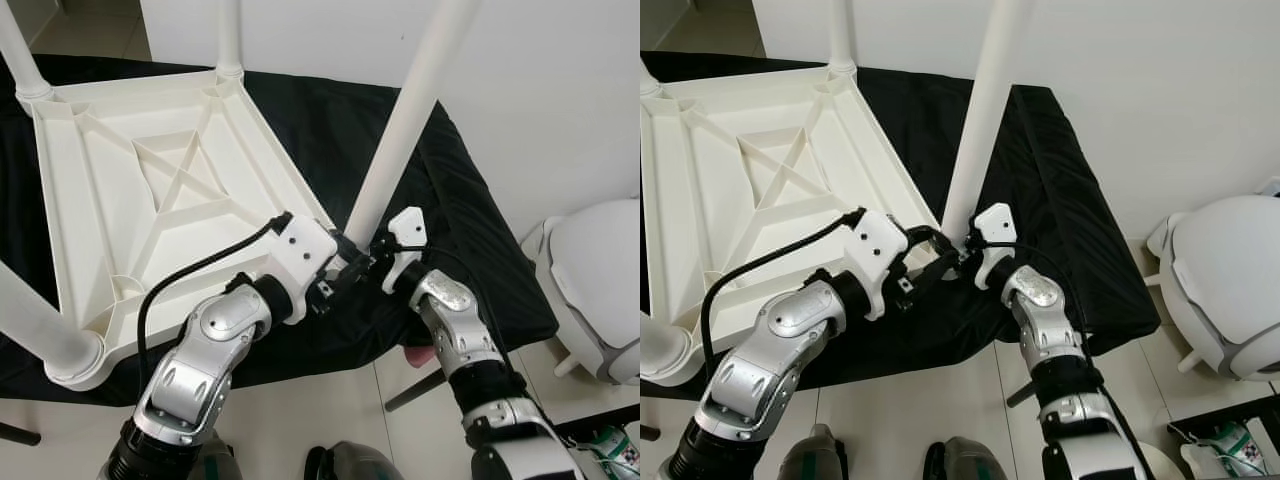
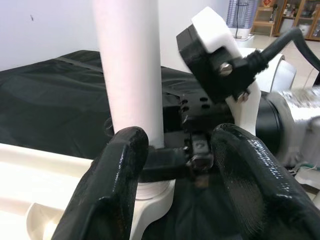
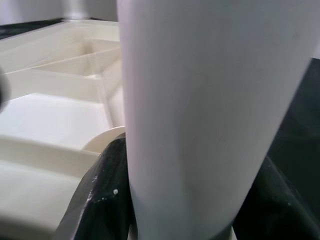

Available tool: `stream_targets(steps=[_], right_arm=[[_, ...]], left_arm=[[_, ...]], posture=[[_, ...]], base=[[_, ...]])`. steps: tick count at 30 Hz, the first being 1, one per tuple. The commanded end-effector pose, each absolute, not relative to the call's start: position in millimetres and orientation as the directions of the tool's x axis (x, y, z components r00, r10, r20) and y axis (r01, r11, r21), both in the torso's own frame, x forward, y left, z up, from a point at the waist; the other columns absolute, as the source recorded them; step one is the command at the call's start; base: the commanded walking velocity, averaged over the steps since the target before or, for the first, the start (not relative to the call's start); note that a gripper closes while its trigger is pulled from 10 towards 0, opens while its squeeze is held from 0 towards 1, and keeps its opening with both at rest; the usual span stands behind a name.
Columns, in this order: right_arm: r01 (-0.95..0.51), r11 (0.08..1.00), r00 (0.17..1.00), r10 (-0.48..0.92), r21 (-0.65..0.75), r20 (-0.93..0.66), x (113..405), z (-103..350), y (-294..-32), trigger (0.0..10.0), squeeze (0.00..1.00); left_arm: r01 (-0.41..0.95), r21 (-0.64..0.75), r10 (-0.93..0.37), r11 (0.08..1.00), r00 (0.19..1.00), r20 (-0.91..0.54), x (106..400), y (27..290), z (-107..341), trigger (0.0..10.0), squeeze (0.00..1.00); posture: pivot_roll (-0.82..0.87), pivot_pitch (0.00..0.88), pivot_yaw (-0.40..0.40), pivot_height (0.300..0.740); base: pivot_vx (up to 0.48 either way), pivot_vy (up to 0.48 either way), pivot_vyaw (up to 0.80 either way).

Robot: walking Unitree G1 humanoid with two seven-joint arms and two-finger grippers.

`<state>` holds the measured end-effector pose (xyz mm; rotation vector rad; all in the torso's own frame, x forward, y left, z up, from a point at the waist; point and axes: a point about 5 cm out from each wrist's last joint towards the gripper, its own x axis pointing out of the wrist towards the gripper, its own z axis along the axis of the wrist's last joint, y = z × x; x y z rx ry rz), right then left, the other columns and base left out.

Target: Building children table

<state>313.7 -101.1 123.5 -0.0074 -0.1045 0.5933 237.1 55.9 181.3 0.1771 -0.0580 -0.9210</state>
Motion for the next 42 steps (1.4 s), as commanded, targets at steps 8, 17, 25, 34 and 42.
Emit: stream_targets(steps=[8,17,25,34,42], right_arm=[[-0.137,0.991,0.99,0.137,0.0,0.025,317.4,116.5,-105.1,0.0,0.0],[-0.2,0.979,0.98,0.199,0.043,0.014,313.1,122.1,-96.2,10.0,0.0],[-0.336,0.935,0.94,0.324,0.114,0.106,314.8,145.2,-100.7,10.0,1.0],[-0.63,0.777,0.776,0.628,0.02,0.061,327.8,153.8,-119.2,10.0,0.0],[-0.719,0.695,0.695,0.719,-0.021,-0.009,332.7,136.9,-117.6,10.0,0.0]], left_arm=[[0.787,0.183,-0.797,0.59,0.603,-0.022,238.3,52.7,182.9,10.0,0.0],[0.78,0.181,-0.79,0.6,0.613,-0.021,238.3,53.5,182.3,10.0,0.0],[0.776,0.183,-0.786,0.604,0.618,-0.022,237.9,54.8,182.1,10.0,0.0],[0.78,0.183,-0.791,0.599,0.612,-0.019,238.4,53.5,182.2,10.0,0.0],[0.779,0.189,-0.79,0.598,0.612,-0.02,239.9,54.5,183.1,10.0,0.0]], posture=[[-0.01,0.022,-0.1,0.74],[0.0,0.017,-0.113,0.74],[0.0,0.019,-0.118,0.74],[-0.01,0.012,-0.114,0.74],[0.0,0.008,-0.112,0.74]], base=[[0.0,0.0,0.0],[0.0,0.0,0.0],[0.0,0.0,0.0],[0.0,0.0,0.0],[0.0,0.0,0.0]])
